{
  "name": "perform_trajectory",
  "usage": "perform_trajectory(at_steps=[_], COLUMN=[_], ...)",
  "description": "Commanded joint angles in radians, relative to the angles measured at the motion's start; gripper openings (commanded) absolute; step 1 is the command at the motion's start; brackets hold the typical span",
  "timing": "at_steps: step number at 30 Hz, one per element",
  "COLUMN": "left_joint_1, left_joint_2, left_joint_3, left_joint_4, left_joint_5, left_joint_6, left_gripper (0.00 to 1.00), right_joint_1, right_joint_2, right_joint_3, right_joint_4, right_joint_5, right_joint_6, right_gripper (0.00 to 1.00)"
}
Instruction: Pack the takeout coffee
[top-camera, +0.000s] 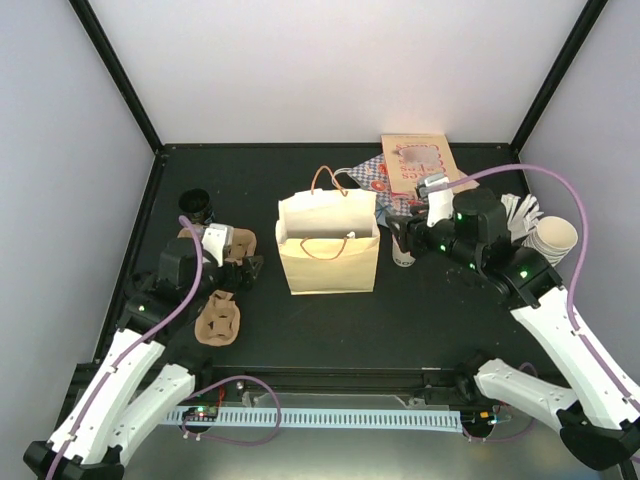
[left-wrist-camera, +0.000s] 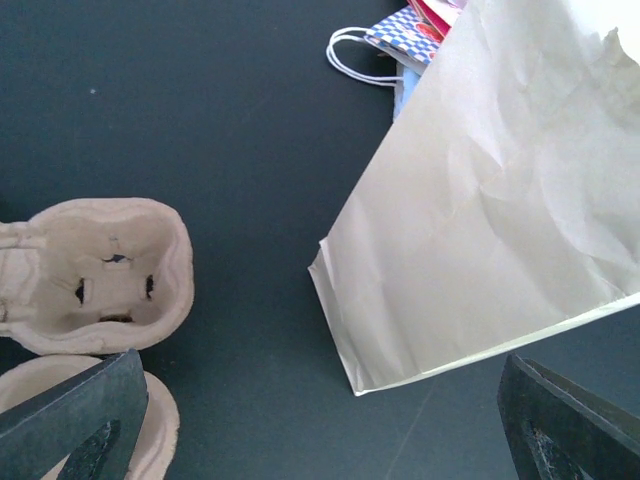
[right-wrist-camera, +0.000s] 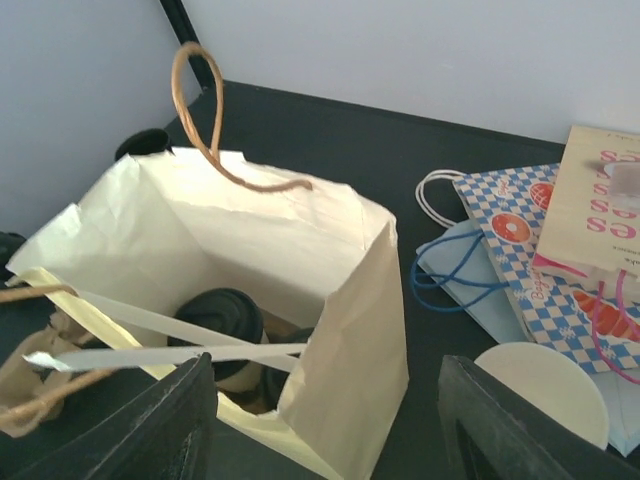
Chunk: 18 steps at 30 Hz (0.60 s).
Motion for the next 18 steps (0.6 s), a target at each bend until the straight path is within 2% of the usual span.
perform_trajectory(at_steps=[1, 9, 15, 18], left_joint_1=[0.007, 0.008, 0.008, 0.007], left_joint_2=[0.017, 0.037, 0.035, 0.027], left_joint_3=[0.011, 0.021, 0.042, 0.044], left_joint_4=[0.048, 0.089, 0.069, 0.059], left_joint_5=[0.077, 0.104, 0.065, 0.064], left_joint_6=[-0.044, -0.060, 0.004, 0.024], left_gripper=[0.98, 0.98, 0.98, 0.99], right_joint_1=[0.004, 0.005, 0.005, 0.005], right_joint_2=[-0.043, -0.119, -0.204, -0.180], right_joint_3=[-0.069, -0.140, -0.301, -0.297], right_joint_4=[0.051, 0.115, 0.353, 0.374], right_joint_5=[0.003, -0.330, -0.429, -0.387], right_joint_6=[-0.060, -0.239, -0.371, -0.402], right_gripper=[0.63, 0.63, 0.65, 0.66])
